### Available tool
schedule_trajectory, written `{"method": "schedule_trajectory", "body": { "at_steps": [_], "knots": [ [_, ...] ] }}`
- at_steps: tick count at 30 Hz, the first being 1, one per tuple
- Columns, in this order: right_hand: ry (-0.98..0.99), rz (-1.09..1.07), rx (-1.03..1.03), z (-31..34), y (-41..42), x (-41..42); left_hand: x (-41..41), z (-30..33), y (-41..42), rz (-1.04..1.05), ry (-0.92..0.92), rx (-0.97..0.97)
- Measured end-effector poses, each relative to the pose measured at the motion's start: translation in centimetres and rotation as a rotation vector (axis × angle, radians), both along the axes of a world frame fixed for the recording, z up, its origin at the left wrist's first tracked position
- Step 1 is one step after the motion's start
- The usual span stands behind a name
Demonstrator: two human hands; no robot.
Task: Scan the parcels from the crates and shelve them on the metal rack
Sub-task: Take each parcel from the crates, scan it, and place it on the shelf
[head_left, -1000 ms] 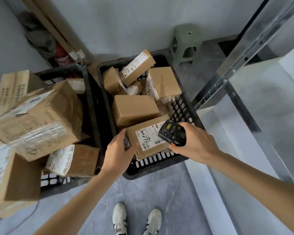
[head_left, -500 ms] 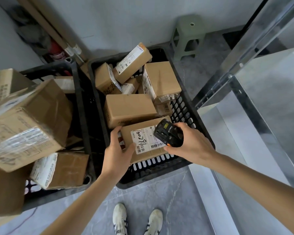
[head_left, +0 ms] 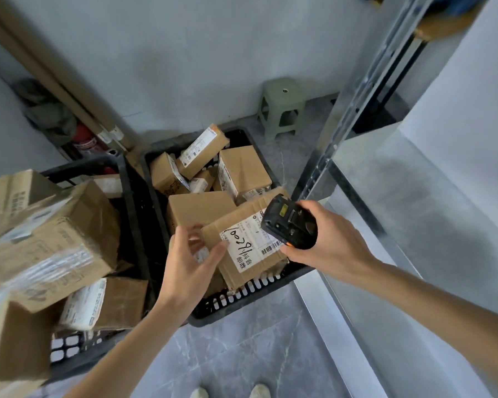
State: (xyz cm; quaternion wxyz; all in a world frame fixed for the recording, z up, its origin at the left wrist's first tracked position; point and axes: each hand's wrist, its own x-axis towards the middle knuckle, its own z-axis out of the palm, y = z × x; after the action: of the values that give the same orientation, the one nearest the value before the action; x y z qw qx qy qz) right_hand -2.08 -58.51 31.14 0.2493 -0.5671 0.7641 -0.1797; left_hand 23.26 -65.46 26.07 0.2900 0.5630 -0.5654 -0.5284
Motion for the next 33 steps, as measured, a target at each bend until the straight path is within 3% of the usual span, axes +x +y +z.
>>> {"method": "schedule_trajectory", "body": {
  "at_steps": [11, 17, 25, 33],
  "knots": [
    [0.290, -0.110, -0.215, 19.5, 4.7, 5.0, 2.3, 15.2, 1.8, -0.208, 0.297, 0.010],
    [0.439, -0.125, -0.302, 30.6, 8.7, 11.2, 7.0, 24.3, 3.5, -0.404, 0.365, -0.009],
    [0.603, -0.186, -0.370, 44.9, 15.6, 16.8, 9.3, 36.4, 6.1, -0.634, 0.352, -0.165],
    [0.689, -0.297, -0.353, 53.8, 24.6, 18.8, 7.9, 45.4, 12.5, -0.807, 0.459, -0.324]
  ]
}}
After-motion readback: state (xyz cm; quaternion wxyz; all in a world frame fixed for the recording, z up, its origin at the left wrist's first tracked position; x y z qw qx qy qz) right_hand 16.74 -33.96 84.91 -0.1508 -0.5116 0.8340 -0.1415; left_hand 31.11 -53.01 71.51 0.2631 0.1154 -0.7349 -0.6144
